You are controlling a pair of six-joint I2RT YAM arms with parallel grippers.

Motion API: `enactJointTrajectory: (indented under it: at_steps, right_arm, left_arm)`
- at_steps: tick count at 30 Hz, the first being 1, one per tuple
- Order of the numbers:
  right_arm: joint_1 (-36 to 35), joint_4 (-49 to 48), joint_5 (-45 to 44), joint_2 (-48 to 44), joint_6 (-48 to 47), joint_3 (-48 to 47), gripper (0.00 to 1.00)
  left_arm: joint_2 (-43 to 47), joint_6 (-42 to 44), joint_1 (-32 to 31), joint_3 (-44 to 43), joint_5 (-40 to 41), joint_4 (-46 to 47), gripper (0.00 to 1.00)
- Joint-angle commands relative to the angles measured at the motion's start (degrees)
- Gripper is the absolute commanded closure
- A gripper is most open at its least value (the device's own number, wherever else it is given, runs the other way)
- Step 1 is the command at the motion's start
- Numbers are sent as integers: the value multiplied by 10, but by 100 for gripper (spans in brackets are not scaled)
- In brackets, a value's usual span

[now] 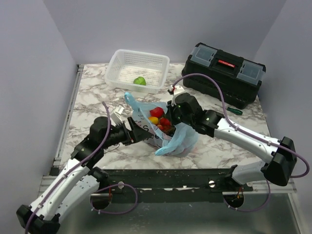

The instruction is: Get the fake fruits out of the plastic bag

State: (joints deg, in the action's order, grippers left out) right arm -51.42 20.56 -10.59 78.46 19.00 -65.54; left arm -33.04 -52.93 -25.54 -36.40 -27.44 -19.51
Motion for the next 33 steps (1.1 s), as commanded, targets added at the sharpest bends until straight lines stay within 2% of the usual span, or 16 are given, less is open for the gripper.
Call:
enactJointTrajectory:
  at_steps: [1,6,9,13,17,20,27,28,30,33]
  right_arm:
    - [-3,-38,16,-28,8,19,99]
    - [-2,-38,18,-42,16,29,99]
    - [-2,-39,21,-50,20,31,99]
    - [-2,-39,21,-52,22,26,99]
    - [-3,-48,9,-58,24,26,99]
    - [-2,-56,-32,-71,27,34,99]
    - [4,-33,-183,-79,17,4,99]
    - [16,-18,-202,-75,16,-5,99]
    - [53,-1,-203,-73,14,-18,99]
    - [130,9,-144,-81,18,-26,99]
  left_arm:
    - [-34,-171,-112,-22,162,4,20]
    - [-100,-228,-153,-33,242,32,20]
    - [-151,-263,-155,-49,253,31,19]
    - [-217,-311,-173,-83,256,-14,29]
    - [-225,-304,-183,-72,291,-9,47]
    - [-199,-301,-183,-39,337,-10,57]
    - [-169,-271,-181,48,350,-30,97]
    - [-163,-271,-180,62,347,-34,100]
    - [-145,-271,-179,89,344,-35,100]
    - [-110,-268,-177,119,347,-35,100]
